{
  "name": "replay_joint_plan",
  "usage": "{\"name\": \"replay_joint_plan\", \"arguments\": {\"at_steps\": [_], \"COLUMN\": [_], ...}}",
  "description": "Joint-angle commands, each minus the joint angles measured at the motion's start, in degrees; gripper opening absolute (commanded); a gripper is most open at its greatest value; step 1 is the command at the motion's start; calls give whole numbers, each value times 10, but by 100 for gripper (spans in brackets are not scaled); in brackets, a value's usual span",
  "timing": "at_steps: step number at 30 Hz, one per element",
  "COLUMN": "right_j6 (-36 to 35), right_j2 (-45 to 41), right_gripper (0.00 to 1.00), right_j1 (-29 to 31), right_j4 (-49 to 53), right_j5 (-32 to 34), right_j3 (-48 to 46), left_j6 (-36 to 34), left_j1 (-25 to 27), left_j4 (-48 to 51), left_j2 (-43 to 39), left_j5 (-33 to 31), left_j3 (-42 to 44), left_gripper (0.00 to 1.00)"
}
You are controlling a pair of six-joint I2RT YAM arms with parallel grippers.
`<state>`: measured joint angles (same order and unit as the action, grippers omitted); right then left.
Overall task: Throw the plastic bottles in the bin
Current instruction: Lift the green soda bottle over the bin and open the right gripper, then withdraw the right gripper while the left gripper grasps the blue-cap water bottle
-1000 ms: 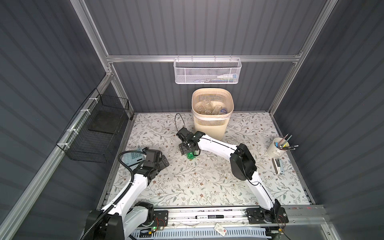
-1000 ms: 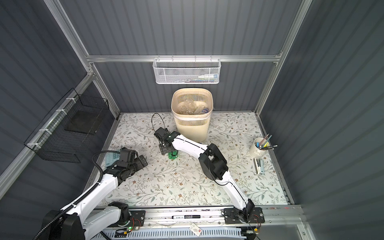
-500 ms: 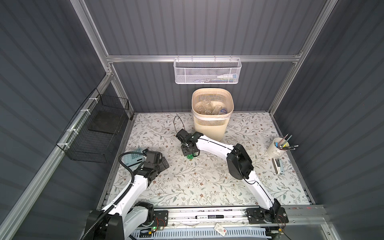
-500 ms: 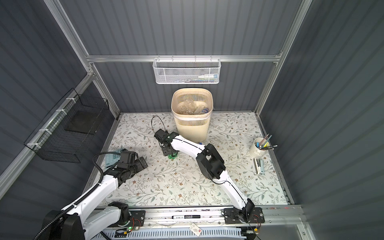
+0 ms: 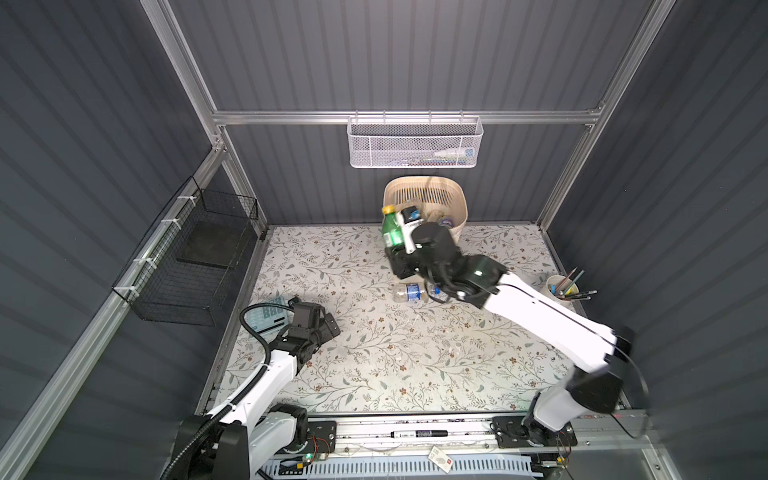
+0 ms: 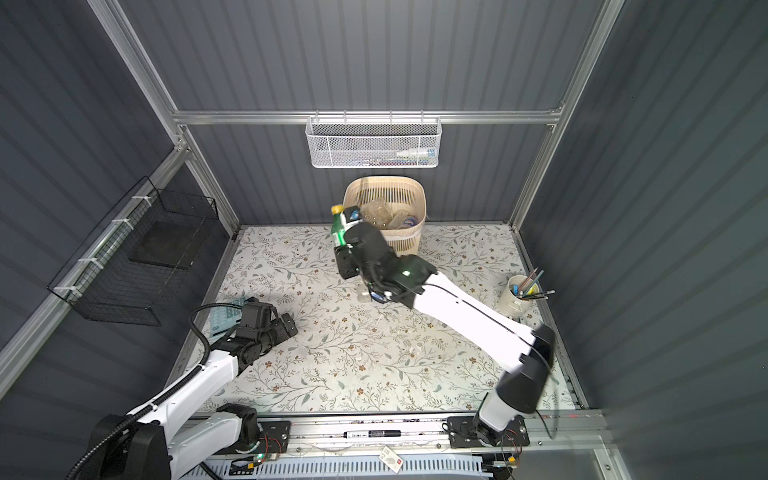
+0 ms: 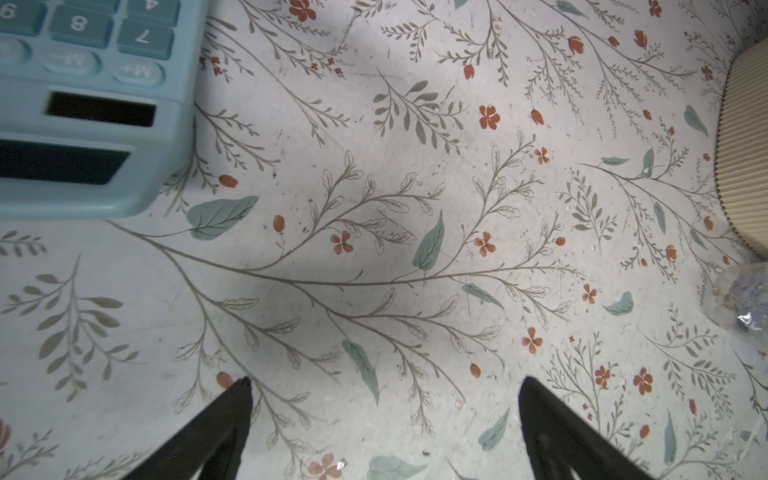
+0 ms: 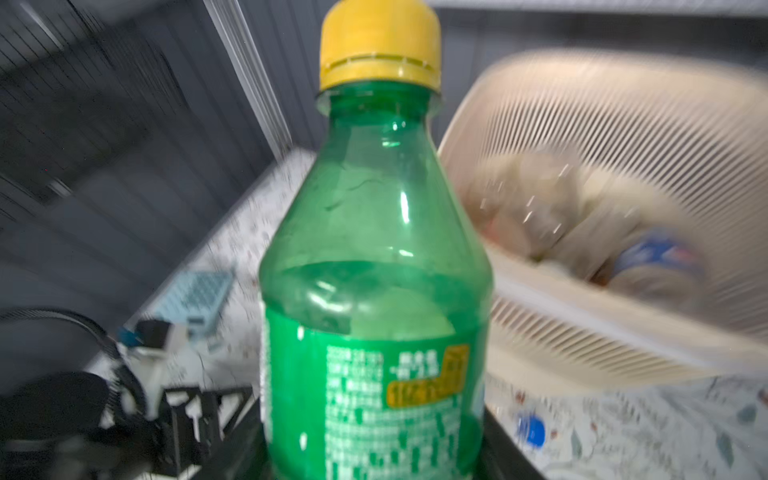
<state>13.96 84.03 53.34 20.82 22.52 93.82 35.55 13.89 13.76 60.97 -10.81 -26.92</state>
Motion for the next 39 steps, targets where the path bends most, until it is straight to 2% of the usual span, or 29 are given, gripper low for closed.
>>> {"name": "replay_joint_plan", "arguments": {"at_steps": [1, 4, 6, 10, 14, 16, 18, 19, 22, 26, 31, 36, 39], "right_j6": [-98, -175, -180, -65, -31, -36, -32, -34, -39, -34, -9, 57, 86], "right_j2": [-75, -122, -116, -37, 129, 218, 271, 275, 229, 136, 22, -96, -157], "right_gripper": [46, 48, 51, 52, 56, 66, 90, 96, 99, 99, 99, 99, 99], "right_j1": [2, -1, -26, -131, -194, -205, -210, -211, -212, -213, -222, -274, -306], "right_j4": [-162, -275, -282, -171, 22, 146, 230, 239, 189, 111, 53, 19, 20], "right_j5": [95, 145, 137, -2, -138, -124, -65, -47, -13, 16, 42, 19, 10], "right_j3": [-80, -135, -130, -49, 145, 269, 355, 366, 303, 184, 29, -161, -262], "left_j6": [-21, -24, -25, -31, -40, -48, -59, -64, -88, -143, -222, -361, -429], "left_j1": [-1, -1, -1, -1, 0, 1, 4, 6, 32, 129, 202, 312, 354], "left_j4": [-30, -44, -51, -55, -49, -46, -36, -32, -23, -9, -16, 1, 15], "left_j2": [15, 31, 39, 45, 41, 37, 32, 29, 19, 22, 67, 183, 267], "left_j5": [30, 45, 55, 68, 76, 78, 75, 71, 45, -48, -87, -154, -166], "left_j3": [3, 2, -1, -11, -22, -26, -33, -33, -40, -70, -127, -236, -306], "left_gripper": [100, 100, 100, 100, 100, 100, 100, 100, 100, 100, 100, 100, 100]}}
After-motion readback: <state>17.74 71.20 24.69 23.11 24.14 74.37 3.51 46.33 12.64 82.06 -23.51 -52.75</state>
